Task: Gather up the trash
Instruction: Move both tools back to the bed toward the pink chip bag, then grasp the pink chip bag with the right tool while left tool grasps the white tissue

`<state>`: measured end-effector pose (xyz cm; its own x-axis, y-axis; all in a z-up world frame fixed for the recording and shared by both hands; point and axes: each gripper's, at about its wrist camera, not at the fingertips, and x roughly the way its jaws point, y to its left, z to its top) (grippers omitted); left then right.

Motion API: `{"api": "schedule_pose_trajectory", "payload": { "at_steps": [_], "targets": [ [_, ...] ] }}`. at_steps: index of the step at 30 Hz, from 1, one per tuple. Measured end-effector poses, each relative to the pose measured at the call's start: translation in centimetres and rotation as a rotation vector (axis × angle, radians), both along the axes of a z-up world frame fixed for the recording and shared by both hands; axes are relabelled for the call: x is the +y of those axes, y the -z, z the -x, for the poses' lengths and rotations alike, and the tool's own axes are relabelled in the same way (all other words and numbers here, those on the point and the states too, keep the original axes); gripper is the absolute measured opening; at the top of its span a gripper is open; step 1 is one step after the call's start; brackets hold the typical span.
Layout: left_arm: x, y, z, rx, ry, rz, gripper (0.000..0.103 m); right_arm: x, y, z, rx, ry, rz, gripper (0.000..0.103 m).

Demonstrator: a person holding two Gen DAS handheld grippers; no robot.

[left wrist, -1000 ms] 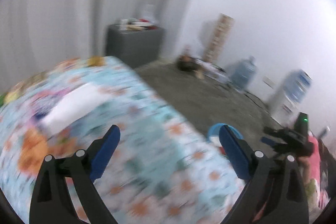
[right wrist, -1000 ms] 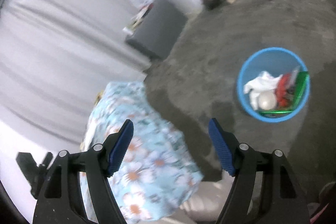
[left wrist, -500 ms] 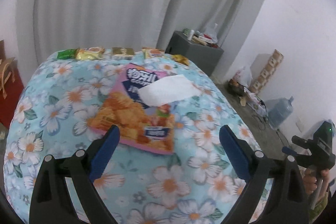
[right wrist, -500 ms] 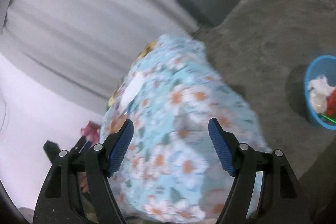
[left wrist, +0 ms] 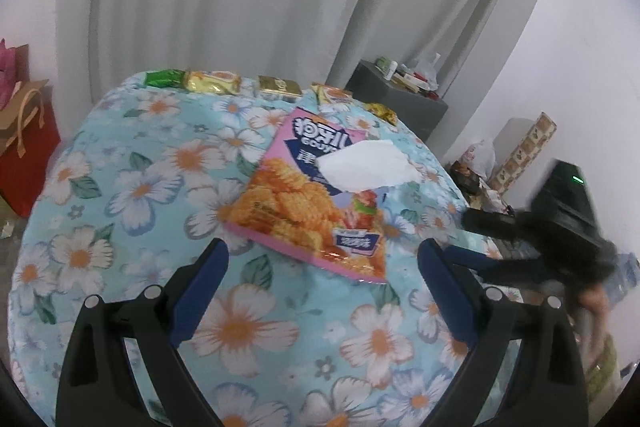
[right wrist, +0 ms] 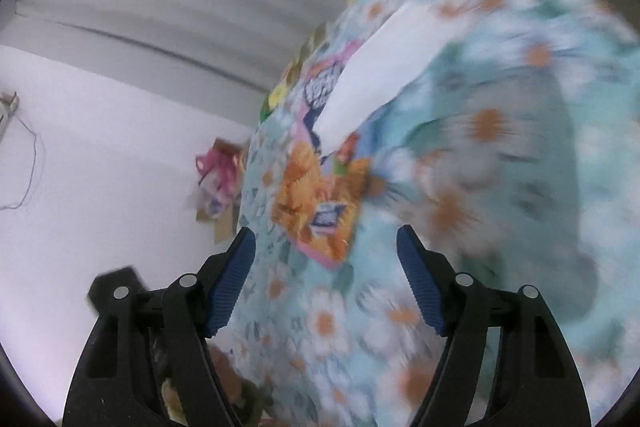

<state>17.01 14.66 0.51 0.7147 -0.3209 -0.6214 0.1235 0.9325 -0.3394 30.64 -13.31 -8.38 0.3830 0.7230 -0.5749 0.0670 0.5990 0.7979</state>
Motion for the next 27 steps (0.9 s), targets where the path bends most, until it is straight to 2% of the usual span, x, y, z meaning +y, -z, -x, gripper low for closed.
{"api": "schedule_pose_trajectory", "payload": {
  "at_steps": [4, 7, 8, 10, 12, 17, 22, 27],
  "targets": [
    [1.3, -0.1, 0.7, -0.001, -0.028, 0.004, 0.093, 3.2, 2.4, -2.8, 0.066, -0.051, 0.019, 0.052],
    [1.9, -0.3, 1.0, -0.01, -0.041, 0.012, 0.093, 4.8, 3.5, -3.4, 0.071, -0.062, 0.046, 0.027],
    [2.0, -0.4, 1.1, -0.014, -0.043, 0.011, 0.093, 4.9, 3.7, -3.3, 0.076, -0.065, 0.041, 0.014],
    [2.1, -0.6, 1.3, -0.024, -0.043, 0.007, 0.093, 4.6, 4.2, -2.7, 0.088, -0.062, 0.011, 0.006],
    [2.1, -0.7, 1.4, -0.028, -0.04, 0.01, 0.093, 3.8, 3.9, -1.5, 0.081, -0.043, 0.01, 0.003],
    [1.3, -0.9, 1.5, -0.031, -0.008, 0.032, 0.093, 1.8, 2.1, 2.1, 0.057, -0.06, 0.027, 0.002],
    [-0.3, -1.0, 1.3, -0.025, 0.044, 0.037, 0.093, -1.2, 1.6, 6.9, 0.093, -0.083, -0.027, 0.002],
    [-2.9, -1.4, 1.0, -0.02, 0.129, 0.047, 0.093, -2.5, 0.9, 10.8, 0.093, -0.111, -0.057, 0.002]
  ]
}}
